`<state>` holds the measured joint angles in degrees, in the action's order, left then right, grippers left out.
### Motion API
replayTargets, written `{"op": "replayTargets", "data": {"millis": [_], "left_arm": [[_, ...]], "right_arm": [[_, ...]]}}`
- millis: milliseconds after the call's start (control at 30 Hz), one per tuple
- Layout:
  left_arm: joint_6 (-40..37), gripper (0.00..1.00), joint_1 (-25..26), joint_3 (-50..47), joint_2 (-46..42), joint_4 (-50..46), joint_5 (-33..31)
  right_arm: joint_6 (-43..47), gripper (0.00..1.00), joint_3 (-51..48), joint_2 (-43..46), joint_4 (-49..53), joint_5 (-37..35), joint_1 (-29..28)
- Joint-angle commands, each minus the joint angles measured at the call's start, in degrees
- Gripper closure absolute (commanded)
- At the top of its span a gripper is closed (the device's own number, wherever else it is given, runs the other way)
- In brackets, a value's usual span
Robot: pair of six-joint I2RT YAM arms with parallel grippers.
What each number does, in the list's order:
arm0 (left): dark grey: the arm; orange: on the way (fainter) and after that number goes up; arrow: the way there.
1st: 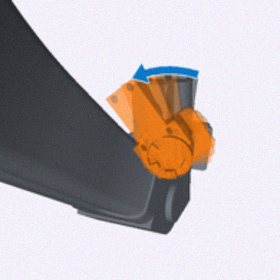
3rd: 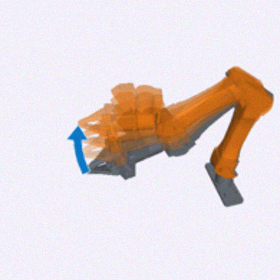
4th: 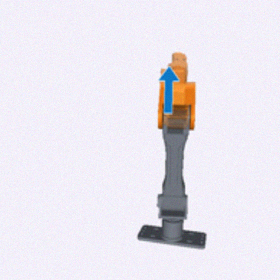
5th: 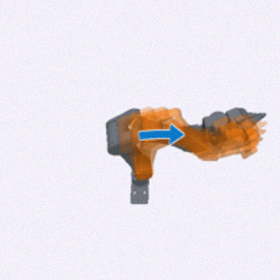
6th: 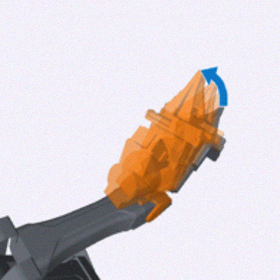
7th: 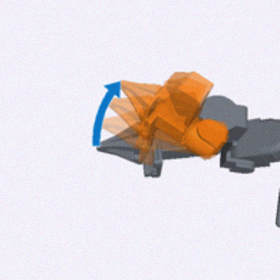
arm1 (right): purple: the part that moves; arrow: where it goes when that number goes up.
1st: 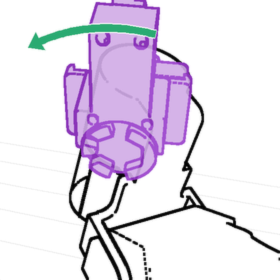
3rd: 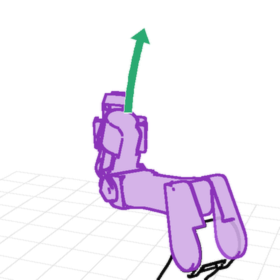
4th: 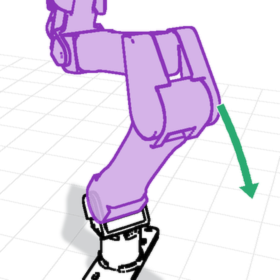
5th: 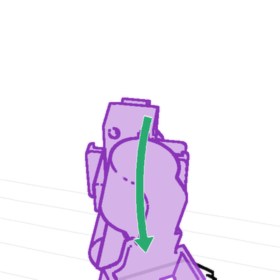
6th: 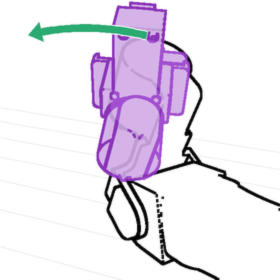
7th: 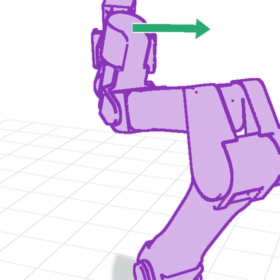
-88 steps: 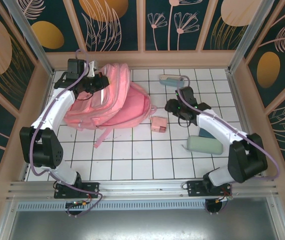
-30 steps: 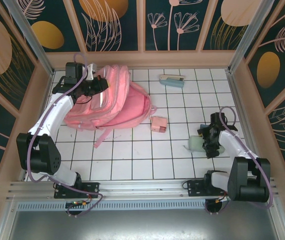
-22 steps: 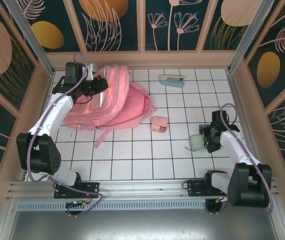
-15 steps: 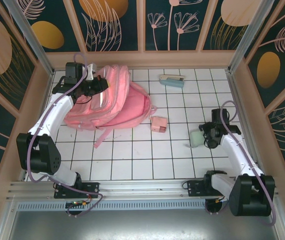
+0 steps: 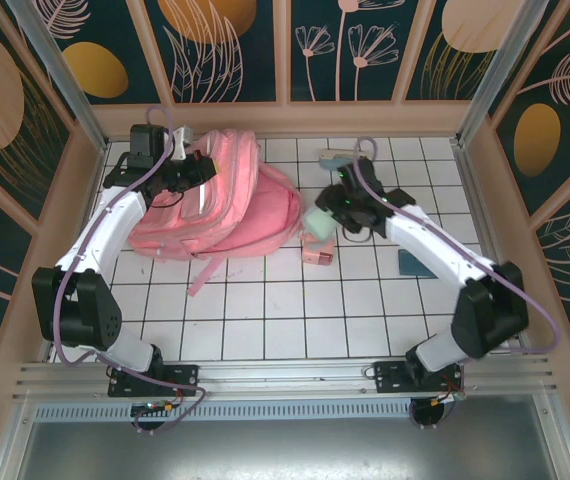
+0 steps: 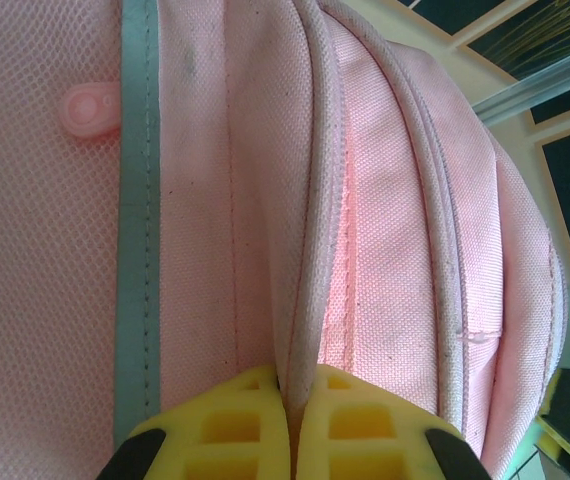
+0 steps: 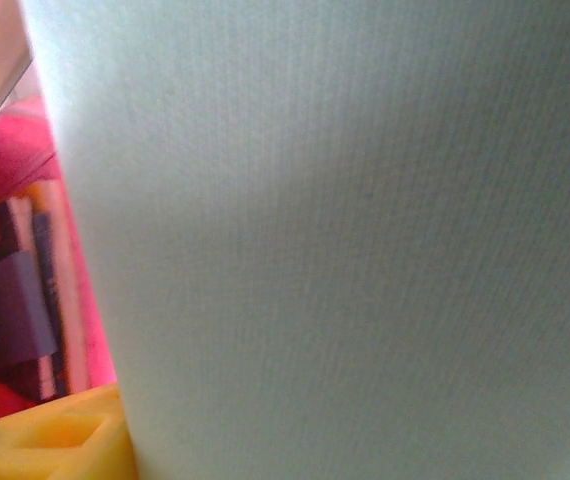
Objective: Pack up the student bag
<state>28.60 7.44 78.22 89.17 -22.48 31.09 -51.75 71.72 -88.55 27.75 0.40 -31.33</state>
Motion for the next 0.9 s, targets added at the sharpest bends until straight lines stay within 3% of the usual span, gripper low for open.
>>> {"op": "replayTargets", "data": {"millis": [0, 400, 700, 800, 867], "left_arm": [[2.10, 1.00, -0.41, 2.42, -3.16, 4.23, 3.03], [5.68, 1.00, -0.41, 2.20, -4.36, 6.75, 4.24], [5.77, 1.00, -0.41, 1.81, -5.14, 6.48, 3.94], [5.59, 1.00, -0.41, 1.55, -5.22, 6.37, 3.90], [5.52, 1.00, -0.41, 1.37, -5.09, 6.48, 3.78]], "right_arm": [[1.47, 0.40, 6.77, -6.92, -4.29, 2.84, -3.16], [2.01, 0.40, 32.41, -34.55, -3.76, 10.32, -10.84], [2.17, 0.39, 43.92, -46.43, -1.25, 15.33, -15.89], [2.46, 0.33, 44.88, -47.49, -0.21, 16.74, -16.13], [3.07, 0.24, 44.86, -47.01, 0.84, 15.99, -16.04]]}}
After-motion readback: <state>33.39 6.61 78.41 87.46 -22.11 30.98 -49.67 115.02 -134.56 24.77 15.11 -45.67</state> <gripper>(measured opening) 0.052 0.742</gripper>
